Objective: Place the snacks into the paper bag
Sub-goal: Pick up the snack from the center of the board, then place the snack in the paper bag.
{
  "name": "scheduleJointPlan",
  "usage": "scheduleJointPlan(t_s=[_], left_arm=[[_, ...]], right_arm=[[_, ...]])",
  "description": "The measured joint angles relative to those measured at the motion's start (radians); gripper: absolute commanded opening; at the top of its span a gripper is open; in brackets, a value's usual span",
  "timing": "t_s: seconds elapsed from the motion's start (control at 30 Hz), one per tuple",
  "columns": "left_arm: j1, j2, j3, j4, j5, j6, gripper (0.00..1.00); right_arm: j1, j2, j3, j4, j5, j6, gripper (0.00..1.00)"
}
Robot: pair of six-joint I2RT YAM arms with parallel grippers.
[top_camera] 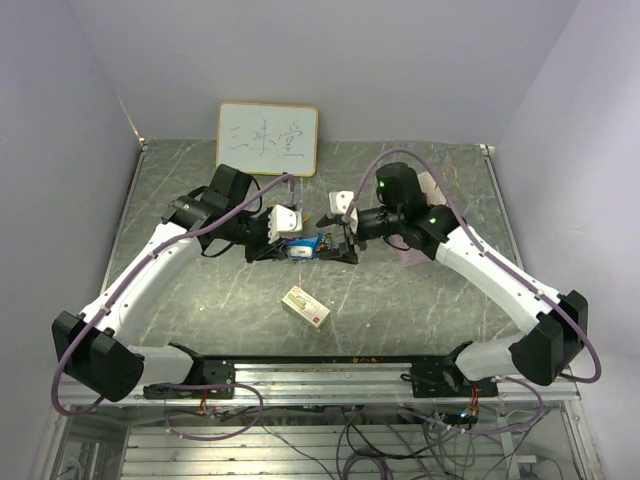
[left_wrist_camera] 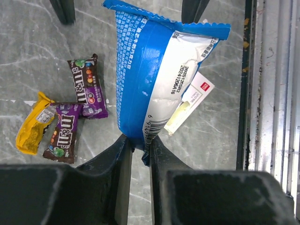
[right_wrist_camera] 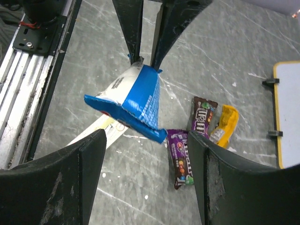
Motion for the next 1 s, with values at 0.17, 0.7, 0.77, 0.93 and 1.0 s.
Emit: scheduleJointPlan(t_s=[0.17, 0.7, 0.77, 0.93, 1.0], left_arm=[[0.0, -0.012, -0.004, -0.015, 0.026, 0.0, 0.26], [0.0, -0.012, -0.009, -0.018, 0.049, 0.0, 0.27], [0.0, -0.01, -0.009, -0.018, 0.051, 0.0, 0.28], [0.0, -0.002, -0.009, -0.018, 0.056, 0.0, 0.42], [0.0, 0.0, -0.011, -0.018, 0.056, 0.001, 0.5]], right_arm=[[0.052, 0.028, 0.005, 0.011, 0.011, -0.017, 0.63], [0.072, 0.01, 0.003, 0.024, 0.003, -0.014, 0.34], [0.072, 0.009, 0.002, 0.023, 0.003, -0.01, 0.27], [0.073, 0.006, -0.008, 0.029, 0.002, -0.004, 0.1], [0.073, 0.003, -0.015, 0.031, 0.003, -0.003, 0.04]])
